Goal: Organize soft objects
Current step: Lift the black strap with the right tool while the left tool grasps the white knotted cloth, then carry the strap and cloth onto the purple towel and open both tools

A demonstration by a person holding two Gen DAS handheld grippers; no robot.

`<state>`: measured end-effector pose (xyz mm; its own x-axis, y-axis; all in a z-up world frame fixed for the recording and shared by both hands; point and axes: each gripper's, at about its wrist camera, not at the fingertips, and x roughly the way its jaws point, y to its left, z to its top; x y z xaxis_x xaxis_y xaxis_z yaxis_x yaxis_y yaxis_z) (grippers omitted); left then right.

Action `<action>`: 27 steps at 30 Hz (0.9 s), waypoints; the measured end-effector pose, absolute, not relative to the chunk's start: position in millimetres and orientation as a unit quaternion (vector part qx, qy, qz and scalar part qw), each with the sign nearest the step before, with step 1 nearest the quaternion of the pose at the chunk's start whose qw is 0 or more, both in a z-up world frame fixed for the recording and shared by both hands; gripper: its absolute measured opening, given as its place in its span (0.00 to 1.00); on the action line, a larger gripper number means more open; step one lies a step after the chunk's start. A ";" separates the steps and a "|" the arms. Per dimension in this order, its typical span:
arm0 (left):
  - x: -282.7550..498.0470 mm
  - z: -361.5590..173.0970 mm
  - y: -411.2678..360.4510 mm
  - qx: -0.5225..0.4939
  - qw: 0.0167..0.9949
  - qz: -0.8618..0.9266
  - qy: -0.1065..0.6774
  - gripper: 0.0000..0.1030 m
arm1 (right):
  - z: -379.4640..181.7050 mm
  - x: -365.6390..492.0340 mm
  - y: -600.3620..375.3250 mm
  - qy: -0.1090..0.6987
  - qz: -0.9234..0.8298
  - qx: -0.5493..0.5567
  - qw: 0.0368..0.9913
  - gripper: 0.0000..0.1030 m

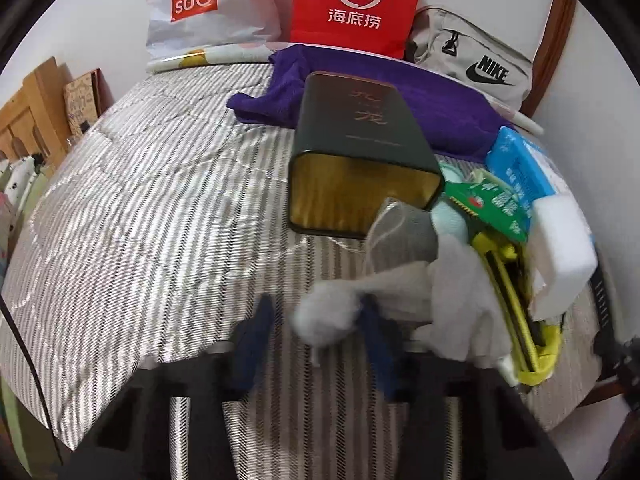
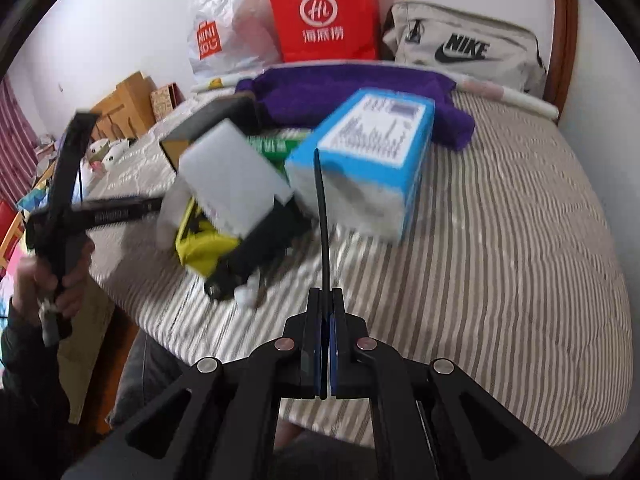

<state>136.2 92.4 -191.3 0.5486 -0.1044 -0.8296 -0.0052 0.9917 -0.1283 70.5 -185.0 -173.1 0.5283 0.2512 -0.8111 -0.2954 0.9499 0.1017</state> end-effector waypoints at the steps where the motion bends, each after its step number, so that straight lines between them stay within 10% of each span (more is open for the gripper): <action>1: 135.7 -189.9 93.8 -0.067 0.878 -0.033 0.473 0.26 | -176.6 68.2 -184.6 0.465 0.158 -0.025 0.871 0.03; 27: 116.8 -105.6 112.4 -0.068 0.902 -0.004 0.425 0.23 | -131.0 63.7 -192.9 0.429 0.156 -0.014 0.890 0.03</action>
<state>116.8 112.4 -105.6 0.6380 -0.0644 -0.7674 -0.0515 0.9907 -0.1259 63.7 -192.9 -131.0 0.5829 0.2662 -0.7677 -0.2900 0.9507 0.1095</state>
